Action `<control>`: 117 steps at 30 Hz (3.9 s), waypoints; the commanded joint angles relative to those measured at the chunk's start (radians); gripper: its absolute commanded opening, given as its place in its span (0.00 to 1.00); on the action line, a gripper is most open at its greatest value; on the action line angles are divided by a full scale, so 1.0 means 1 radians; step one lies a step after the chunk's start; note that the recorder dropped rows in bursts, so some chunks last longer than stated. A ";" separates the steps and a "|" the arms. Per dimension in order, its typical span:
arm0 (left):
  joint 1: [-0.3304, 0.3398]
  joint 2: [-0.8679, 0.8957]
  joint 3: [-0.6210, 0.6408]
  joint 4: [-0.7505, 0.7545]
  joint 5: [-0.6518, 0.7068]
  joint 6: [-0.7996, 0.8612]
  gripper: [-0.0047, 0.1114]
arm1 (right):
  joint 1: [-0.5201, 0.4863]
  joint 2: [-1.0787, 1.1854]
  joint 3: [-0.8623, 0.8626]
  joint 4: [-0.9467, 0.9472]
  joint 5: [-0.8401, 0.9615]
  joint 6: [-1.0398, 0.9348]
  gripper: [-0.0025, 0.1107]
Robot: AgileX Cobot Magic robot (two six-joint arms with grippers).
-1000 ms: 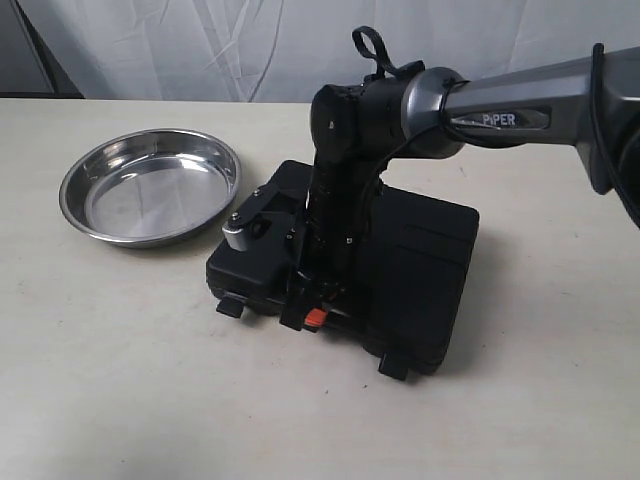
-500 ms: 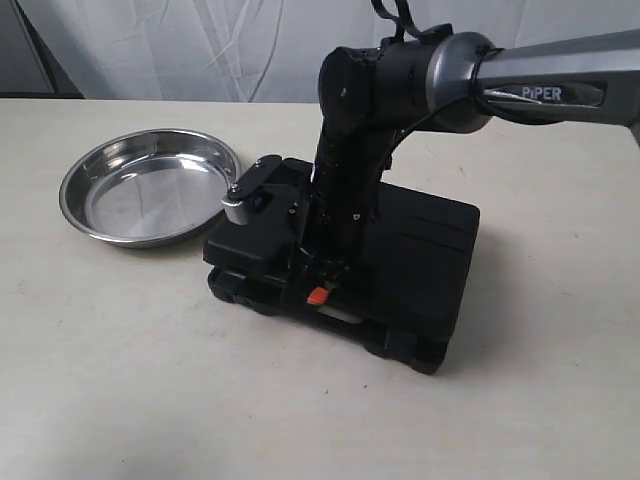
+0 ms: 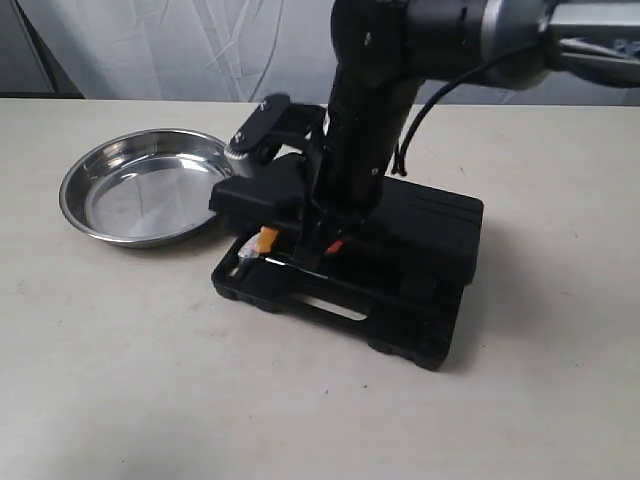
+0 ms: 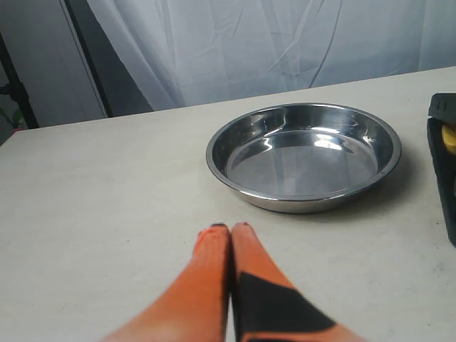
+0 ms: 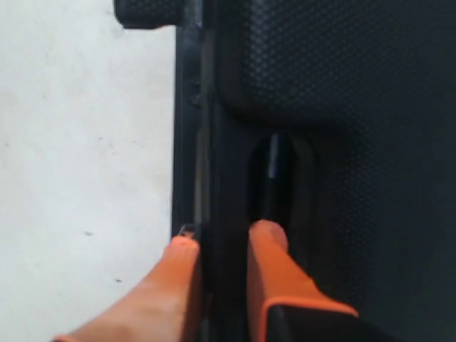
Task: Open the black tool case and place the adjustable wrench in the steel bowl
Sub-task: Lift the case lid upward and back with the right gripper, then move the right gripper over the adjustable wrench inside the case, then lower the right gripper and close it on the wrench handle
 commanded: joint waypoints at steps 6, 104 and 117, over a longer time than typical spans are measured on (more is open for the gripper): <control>-0.002 -0.004 -0.002 -0.002 -0.010 -0.006 0.04 | -0.006 -0.163 -0.002 -0.507 -0.209 0.192 0.01; -0.002 -0.004 -0.002 -0.002 -0.010 -0.004 0.04 | -0.123 0.111 0.059 -0.053 -0.315 0.014 0.48; -0.002 -0.004 -0.002 -0.002 -0.010 -0.004 0.04 | -0.123 0.276 0.059 -0.108 -0.322 0.034 0.43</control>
